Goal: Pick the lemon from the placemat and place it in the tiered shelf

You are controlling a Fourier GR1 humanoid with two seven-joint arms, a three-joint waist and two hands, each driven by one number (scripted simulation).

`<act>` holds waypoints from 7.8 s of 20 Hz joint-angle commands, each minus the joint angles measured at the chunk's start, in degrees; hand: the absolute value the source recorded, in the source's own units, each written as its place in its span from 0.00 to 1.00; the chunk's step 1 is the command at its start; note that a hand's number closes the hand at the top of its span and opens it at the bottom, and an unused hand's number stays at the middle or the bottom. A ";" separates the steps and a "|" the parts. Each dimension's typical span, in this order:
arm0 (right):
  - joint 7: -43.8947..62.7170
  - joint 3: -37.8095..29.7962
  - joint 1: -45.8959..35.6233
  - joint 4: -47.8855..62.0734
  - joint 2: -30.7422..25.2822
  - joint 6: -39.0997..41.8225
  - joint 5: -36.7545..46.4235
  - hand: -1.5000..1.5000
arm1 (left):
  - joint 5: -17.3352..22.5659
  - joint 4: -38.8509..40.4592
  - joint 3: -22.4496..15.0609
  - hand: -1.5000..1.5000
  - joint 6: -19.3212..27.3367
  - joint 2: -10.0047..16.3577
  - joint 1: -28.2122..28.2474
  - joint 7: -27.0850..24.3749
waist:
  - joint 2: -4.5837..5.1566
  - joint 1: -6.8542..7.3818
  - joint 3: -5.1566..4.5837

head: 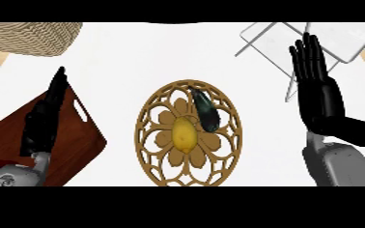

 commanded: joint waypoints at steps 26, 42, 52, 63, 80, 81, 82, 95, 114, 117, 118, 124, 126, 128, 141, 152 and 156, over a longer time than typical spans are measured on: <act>56.26 22.33 22.94 -42.05 -11.73 -2.36 30.55 0.00 | 15.25 11.97 4.45 0.50 -14.00 -8.25 3.01 7.60 | 0.04 -0.45 -0.99; 91.92 27.37 -6.99 -22.51 4.69 6.54 48.81 0.00 | 15.08 11.59 5.00 0.50 -15.65 -9.13 2.61 8.19 | 0.07 0.86 -1.01; 96.61 28.91 -14.19 -9.91 14.14 13.12 49.95 0.00 | 14.80 12.89 6.36 0.50 -15.86 -9.06 1.32 9.21 | 0.01 -0.09 -0.94; 96.65 33.33 -10.47 -4.10 14.30 8.94 55.14 0.00 | 14.77 10.82 7.75 0.50 -17.04 -8.32 3.64 8.66 | -0.28 -0.31 -0.83; 96.45 33.69 -11.60 3.85 14.31 6.50 57.72 0.00 | 11.26 12.35 6.18 0.50 -16.61 -11.75 4.67 5.58 | -0.12 -0.59 -0.81; 94.81 34.49 -11.25 7.10 14.31 3.94 58.53 0.00 | 12.28 11.62 6.95 0.50 -16.32 -11.61 3.68 7.67 | -0.01 -0.21 -0.78; 95.30 35.69 -12.45 7.79 14.31 2.76 58.08 0.00 | 12.78 12.56 7.90 0.50 -18.22 -10.06 3.87 7.21 | 0.05 0.13 -0.79; 84.62 35.13 -12.66 16.01 14.34 0.86 51.78 1.00 | 10.29 12.03 7.11 0.50 -17.15 -12.62 4.24 7.06 | 0.12 0.32 -0.74; 85.02 23.55 -27.16 24.71 14.31 -7.04 52.32 1.00 | 10.38 10.48 9.59 0.50 -19.08 -12.06 4.13 8.42 | 0.52 0.47 -0.81; 86.15 17.92 -32.94 29.10 14.31 -11.24 56.11 1.00 | 9.99 10.76 9.38 0.50 -18.71 -12.40 3.10 8.90 | 0.68 0.83 -0.84; 88.34 17.54 -36.61 29.49 14.32 -10.42 58.76 1.00 | 9.85 11.44 8.55 0.50 -19.74 -12.78 4.96 7.82 | 0.39 1.03 -0.93; 93.94 13.29 -51.55 34.01 14.16 -6.02 70.76 1.00 | 9.80 10.38 9.84 0.50 -18.74 -12.10 3.96 9.41 | -0.31 0.50 -0.94; 96.50 11.77 -54.61 33.82 13.43 -5.00 74.48 1.00 | 8.97 11.58 9.19 0.50 -17.45 -13.54 4.41 9.06 | -0.57 -0.48 -0.99; 96.57 8.92 -57.44 36.48 14.30 -4.20 76.93 1.00 | 9.54 10.44 9.92 0.50 -18.70 -12.14 4.45 9.34 | -0.52 0.17 -0.96; 94.78 -6.34 -71.32 40.45 6.35 5.41 85.44 1.00 | 9.94 9.47 10.51 0.50 -19.51 -12.42 4.93 10.26 | -0.36 -0.77 -0.80; 84.09 -15.46 -73.03 42.56 -2.81 9.81 85.84 1.00 | 8.61 9.29 10.58 0.50 -19.55 -13.25 5.54 9.40 | -0.09 -0.50 -0.76; 78.08 -19.04 -71.67 43.93 -5.83 12.84 82.75 1.00 | 8.86 11.03 11.22 0.50 -20.30 -13.72 5.96 8.17 | -0.05 -0.69 -0.76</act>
